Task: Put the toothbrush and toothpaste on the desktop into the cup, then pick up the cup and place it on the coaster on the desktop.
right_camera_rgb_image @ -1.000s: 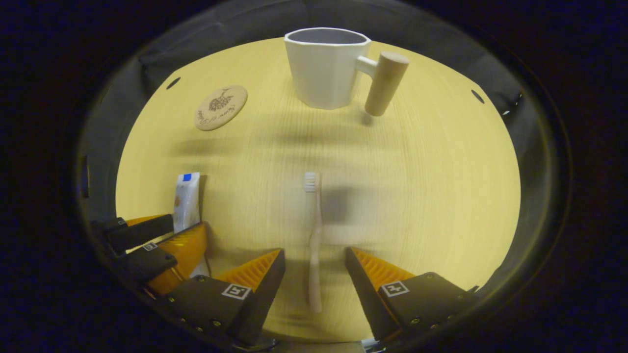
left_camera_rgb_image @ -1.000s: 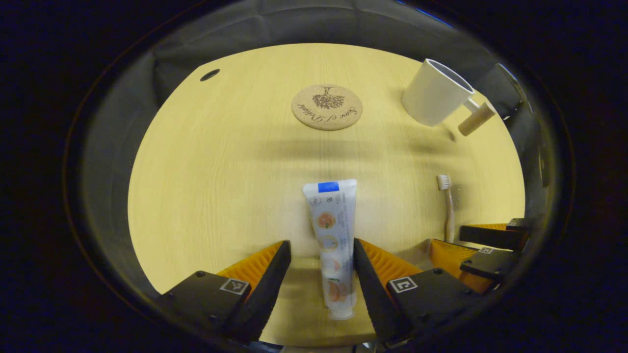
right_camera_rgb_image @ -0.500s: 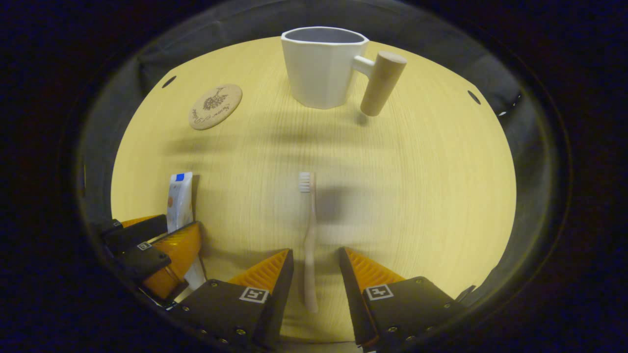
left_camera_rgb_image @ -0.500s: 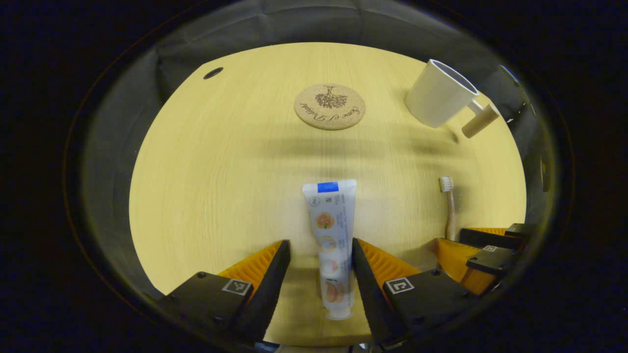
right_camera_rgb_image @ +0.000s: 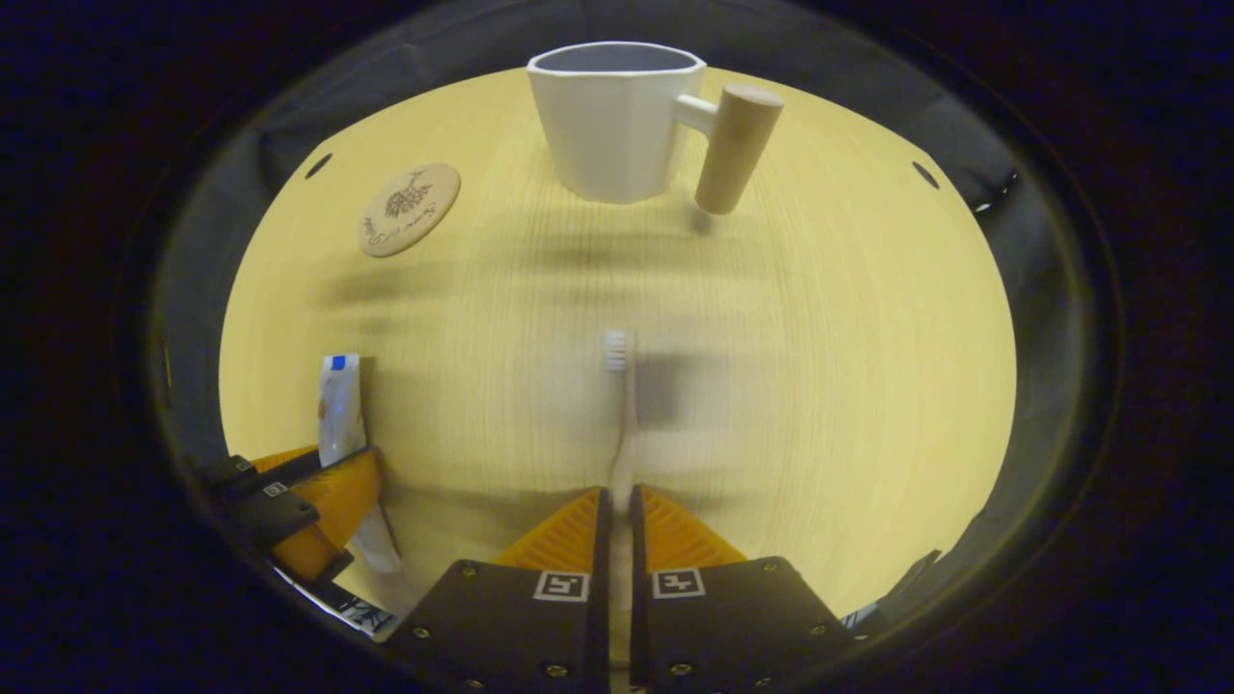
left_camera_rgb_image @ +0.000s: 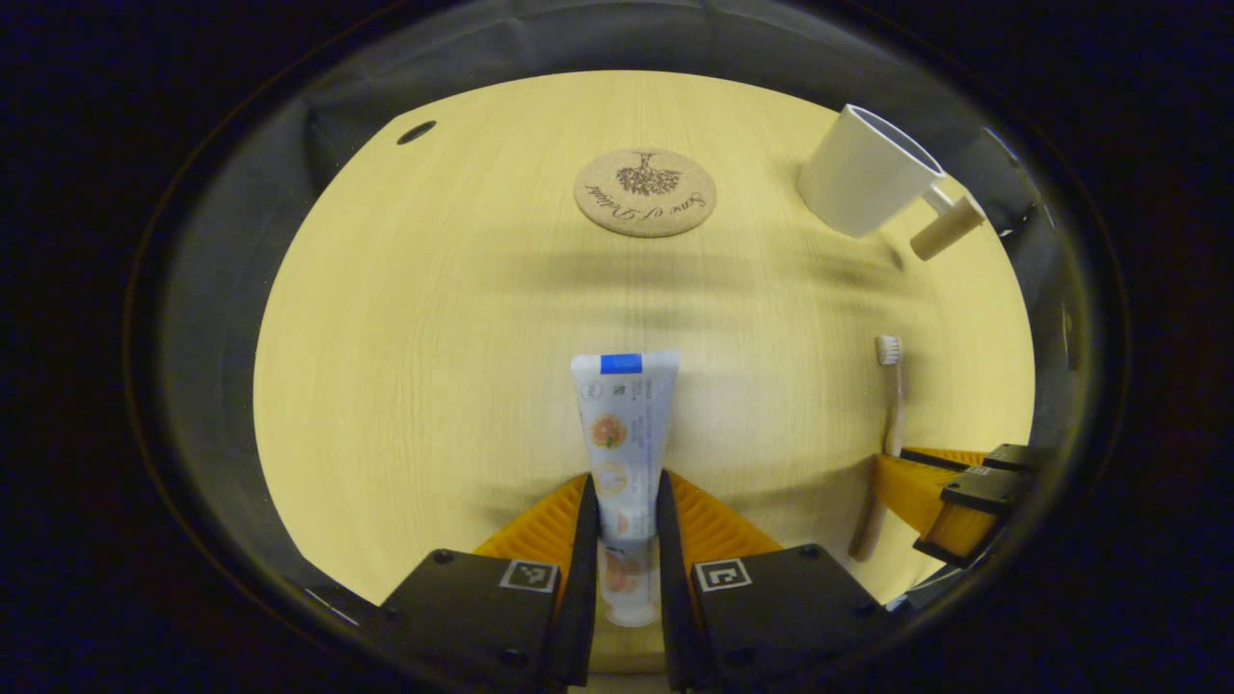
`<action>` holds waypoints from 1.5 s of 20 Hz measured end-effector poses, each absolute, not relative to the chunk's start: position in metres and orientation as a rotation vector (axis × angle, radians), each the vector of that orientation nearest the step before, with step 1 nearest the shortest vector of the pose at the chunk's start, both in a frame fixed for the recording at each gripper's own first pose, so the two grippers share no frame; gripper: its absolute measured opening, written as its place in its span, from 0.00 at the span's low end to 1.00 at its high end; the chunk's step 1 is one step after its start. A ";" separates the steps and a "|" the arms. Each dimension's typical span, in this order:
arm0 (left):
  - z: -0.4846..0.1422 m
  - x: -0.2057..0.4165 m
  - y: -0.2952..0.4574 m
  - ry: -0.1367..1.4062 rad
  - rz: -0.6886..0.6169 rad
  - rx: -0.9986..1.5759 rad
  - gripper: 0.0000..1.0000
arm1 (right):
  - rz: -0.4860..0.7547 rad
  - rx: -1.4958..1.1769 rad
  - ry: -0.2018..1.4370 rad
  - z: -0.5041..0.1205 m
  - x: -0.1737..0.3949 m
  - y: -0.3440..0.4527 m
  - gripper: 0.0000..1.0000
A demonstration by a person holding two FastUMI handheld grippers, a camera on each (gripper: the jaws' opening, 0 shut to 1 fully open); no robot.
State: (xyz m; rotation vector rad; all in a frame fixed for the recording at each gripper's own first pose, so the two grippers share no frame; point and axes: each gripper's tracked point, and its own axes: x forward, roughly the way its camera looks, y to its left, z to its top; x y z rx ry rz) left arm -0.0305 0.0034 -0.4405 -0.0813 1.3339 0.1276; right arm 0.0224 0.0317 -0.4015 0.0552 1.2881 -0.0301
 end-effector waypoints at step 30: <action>-0.402 -0.004 0.018 1.201 0.110 -0.058 0.31 | -0.024 0.236 0.929 -0.242 0.083 0.020 0.03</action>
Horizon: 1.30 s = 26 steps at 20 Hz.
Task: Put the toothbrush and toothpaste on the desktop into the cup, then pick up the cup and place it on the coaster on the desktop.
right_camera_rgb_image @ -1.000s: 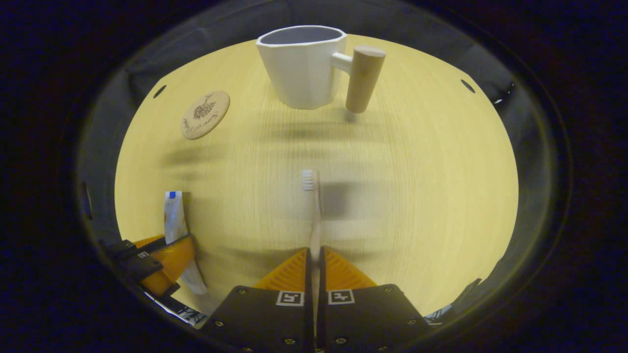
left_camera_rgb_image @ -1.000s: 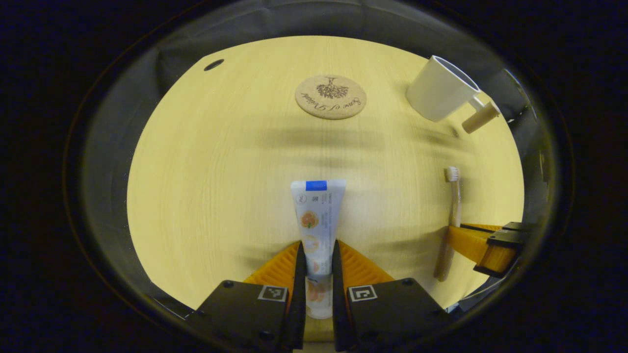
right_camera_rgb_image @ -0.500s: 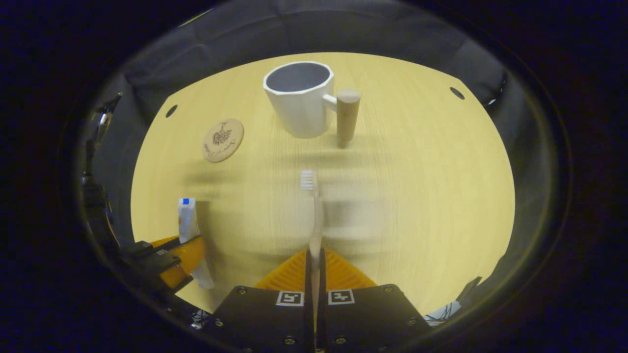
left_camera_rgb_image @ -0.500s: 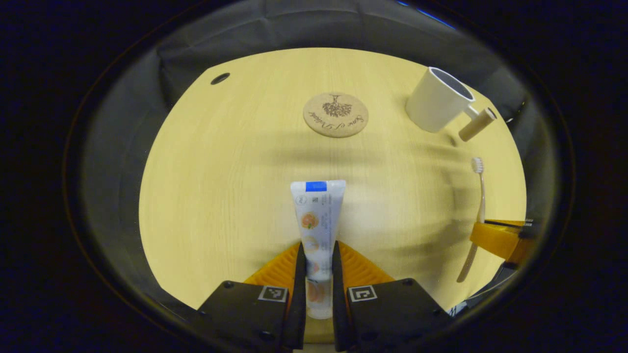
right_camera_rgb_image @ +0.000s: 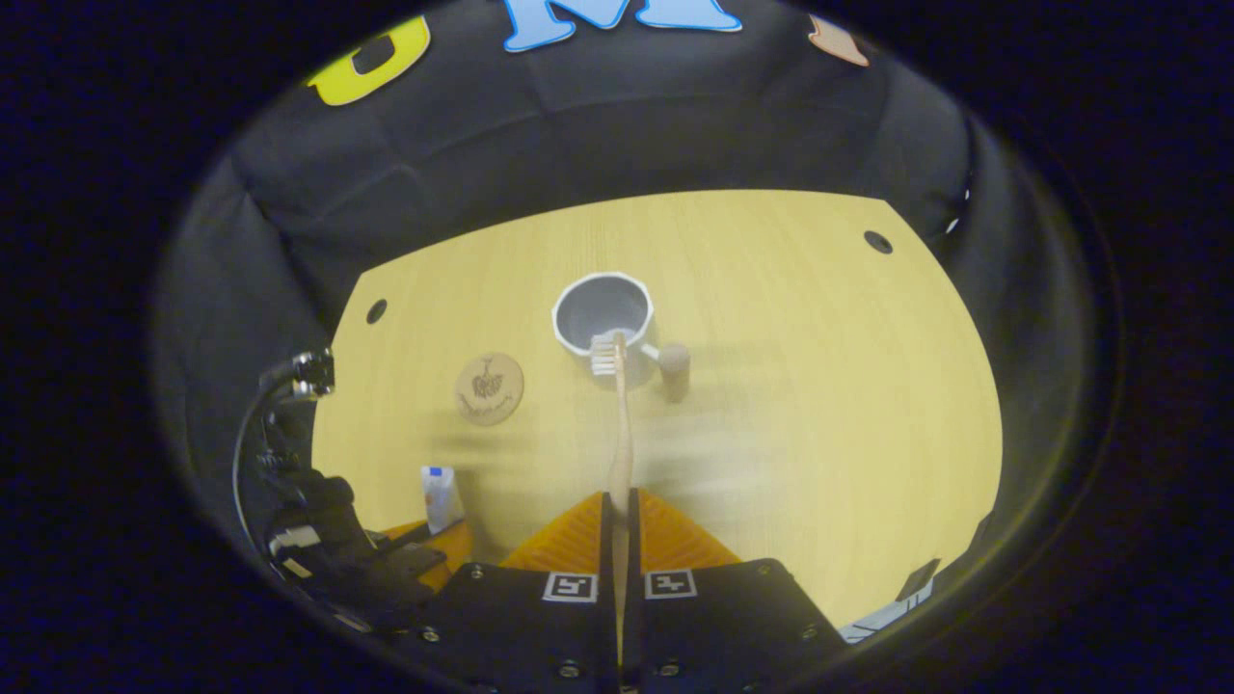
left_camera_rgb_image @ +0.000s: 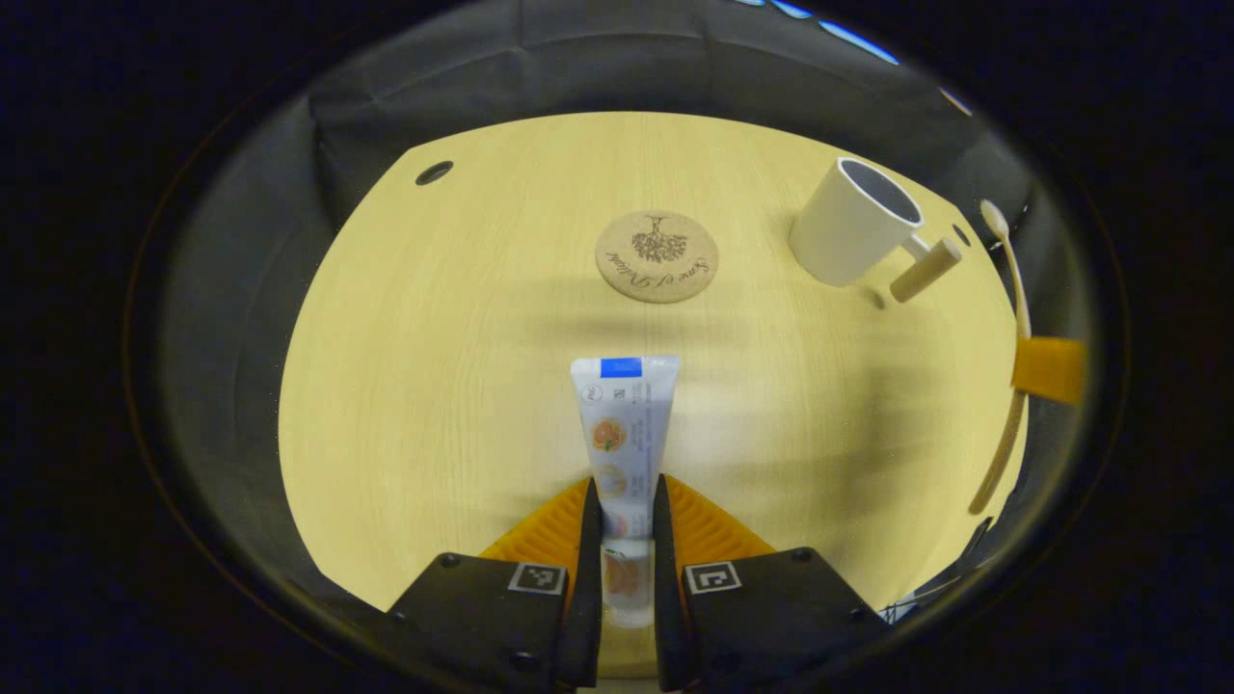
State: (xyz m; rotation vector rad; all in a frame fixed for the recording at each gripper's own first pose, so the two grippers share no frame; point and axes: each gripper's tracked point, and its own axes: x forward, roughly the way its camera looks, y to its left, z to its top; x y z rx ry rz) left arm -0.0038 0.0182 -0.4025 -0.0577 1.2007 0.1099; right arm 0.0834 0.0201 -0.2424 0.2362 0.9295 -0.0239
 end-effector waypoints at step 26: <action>-0.301 0.078 0.010 0.971 0.113 -0.068 0.30 | -0.058 0.358 0.627 -0.198 0.268 -0.006 0.03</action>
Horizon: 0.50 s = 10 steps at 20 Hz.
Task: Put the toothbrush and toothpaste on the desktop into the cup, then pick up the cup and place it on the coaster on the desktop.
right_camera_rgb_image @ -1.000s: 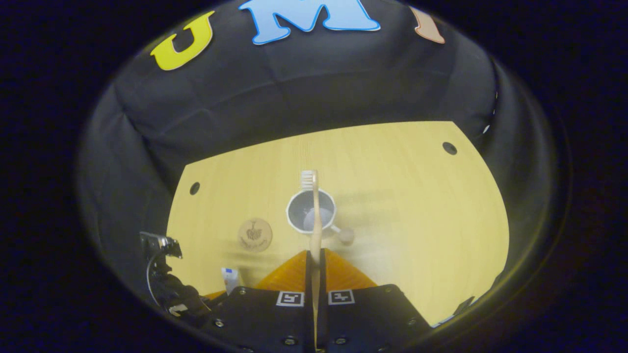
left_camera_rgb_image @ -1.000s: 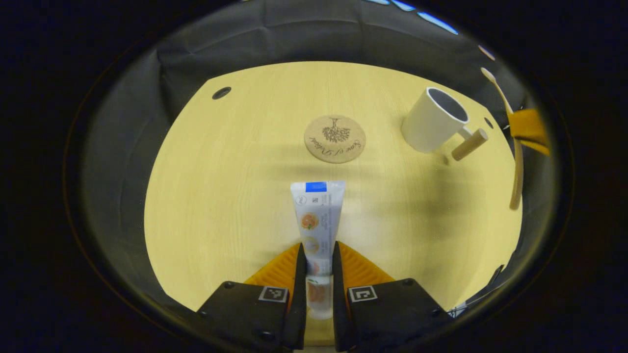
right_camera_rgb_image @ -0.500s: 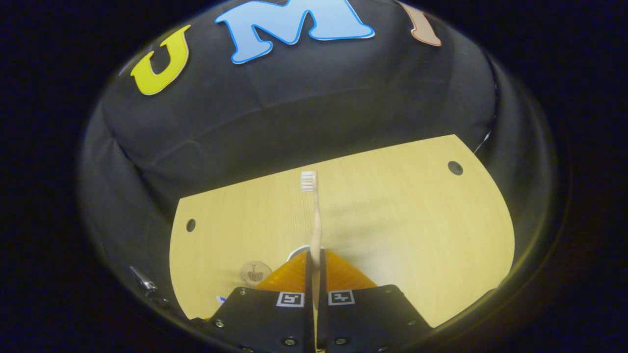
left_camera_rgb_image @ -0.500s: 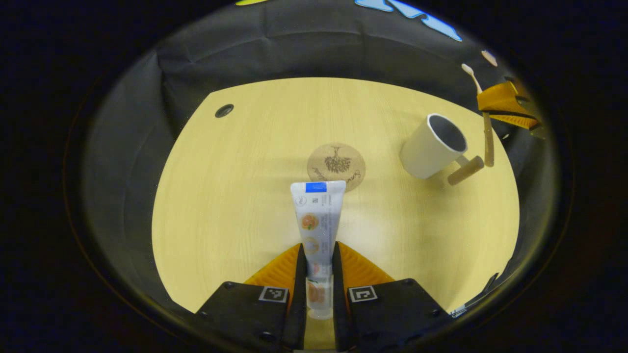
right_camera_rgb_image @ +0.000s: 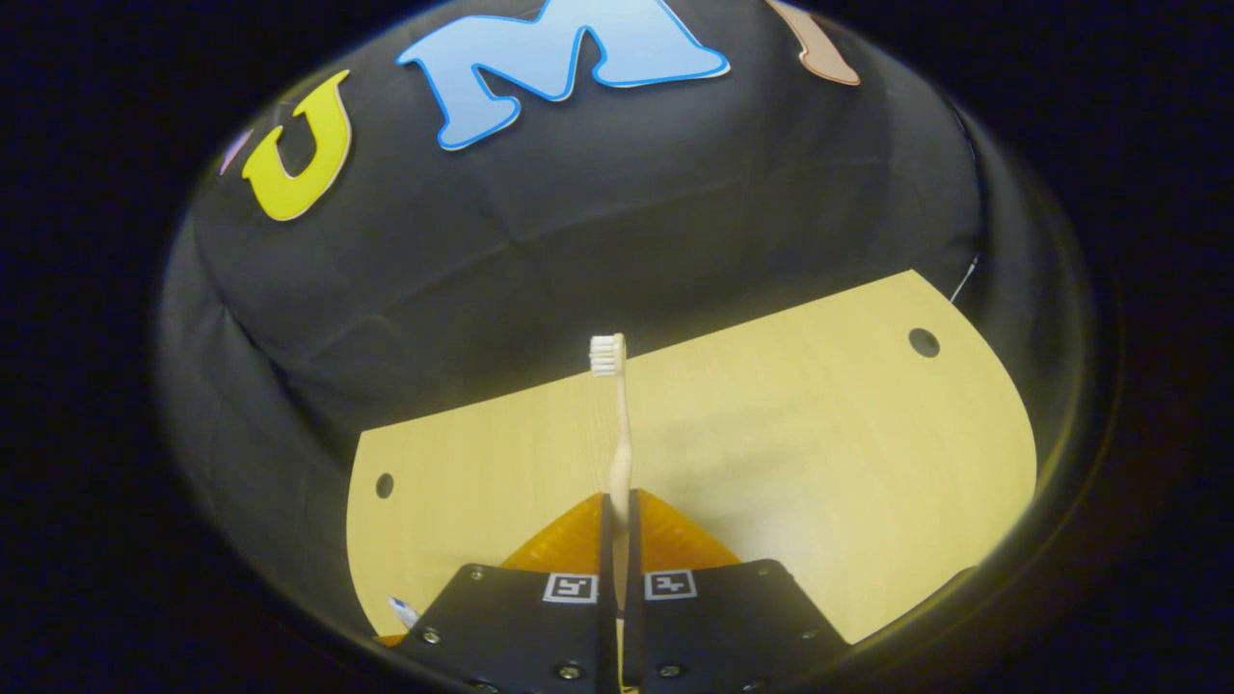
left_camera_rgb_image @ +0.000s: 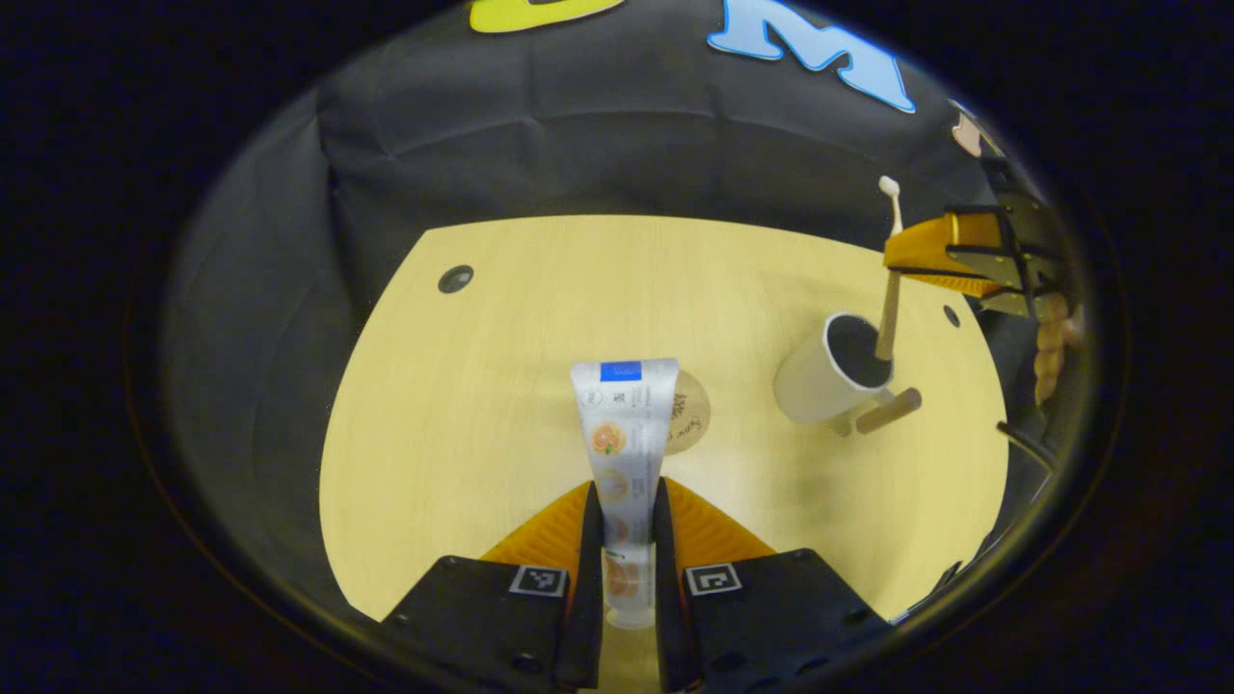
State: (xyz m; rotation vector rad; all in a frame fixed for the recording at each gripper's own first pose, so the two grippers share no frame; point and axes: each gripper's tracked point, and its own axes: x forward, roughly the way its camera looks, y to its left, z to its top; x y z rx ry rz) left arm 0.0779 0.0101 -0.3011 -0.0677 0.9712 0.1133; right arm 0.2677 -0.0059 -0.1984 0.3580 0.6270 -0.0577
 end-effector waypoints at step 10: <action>-0.207 0.110 -0.009 0.825 0.082 -0.117 0.30 | -0.012 0.369 0.599 -0.232 0.266 0.014 0.03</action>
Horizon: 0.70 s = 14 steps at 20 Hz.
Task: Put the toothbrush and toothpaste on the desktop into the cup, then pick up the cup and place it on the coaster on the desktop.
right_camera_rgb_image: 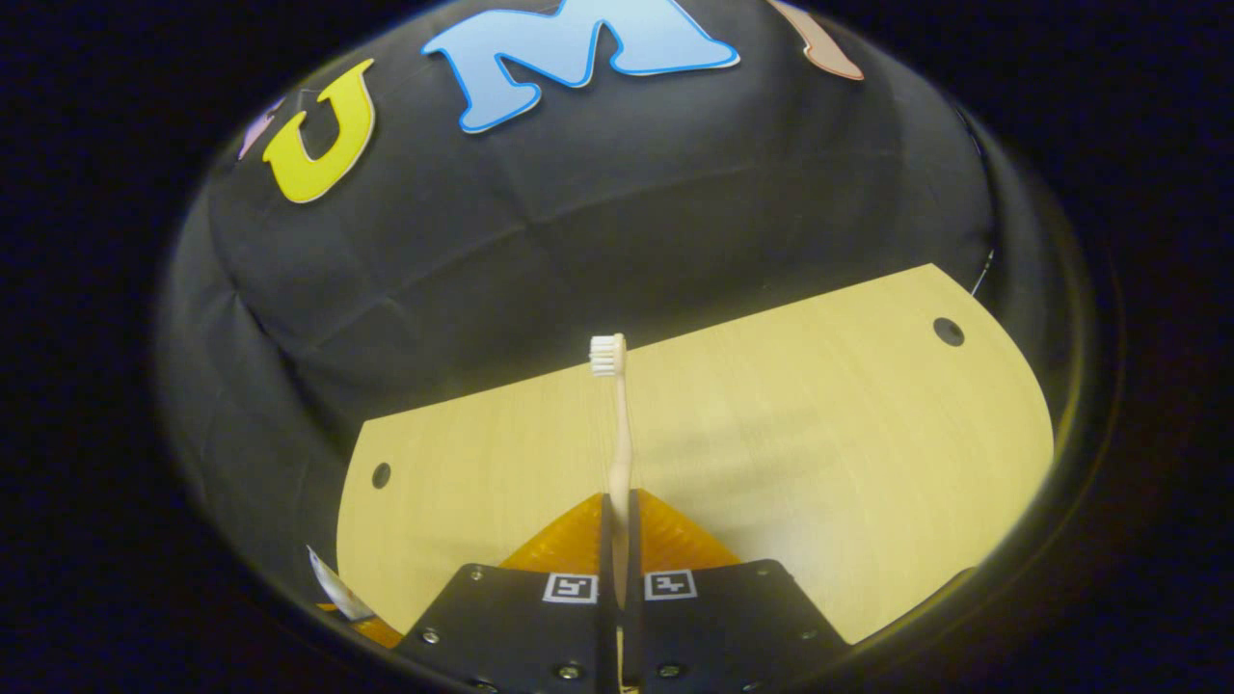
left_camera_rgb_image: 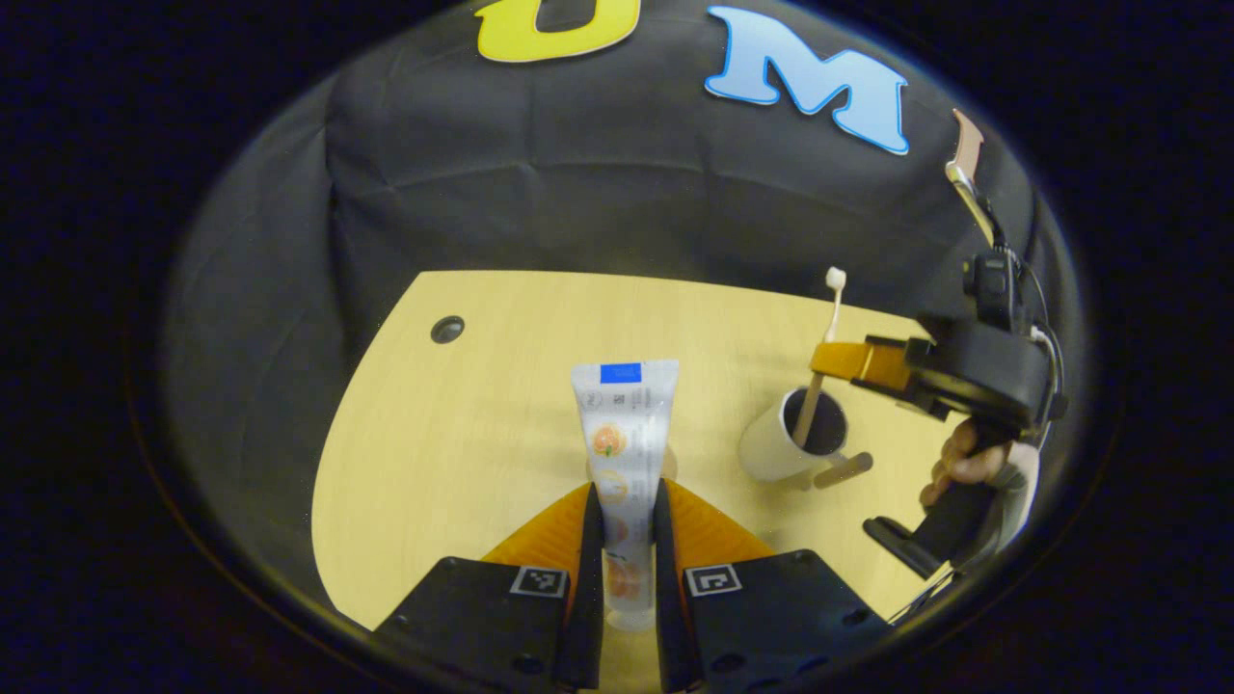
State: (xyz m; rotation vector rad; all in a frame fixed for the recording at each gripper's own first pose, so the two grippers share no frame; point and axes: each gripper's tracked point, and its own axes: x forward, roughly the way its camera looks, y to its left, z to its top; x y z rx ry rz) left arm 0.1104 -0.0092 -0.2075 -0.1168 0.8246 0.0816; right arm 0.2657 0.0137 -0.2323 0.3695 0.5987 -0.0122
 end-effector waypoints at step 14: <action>-0.164 0.195 -0.011 0.709 0.056 -0.085 0.30 | 0.013 0.363 0.606 -0.245 0.232 0.019 0.13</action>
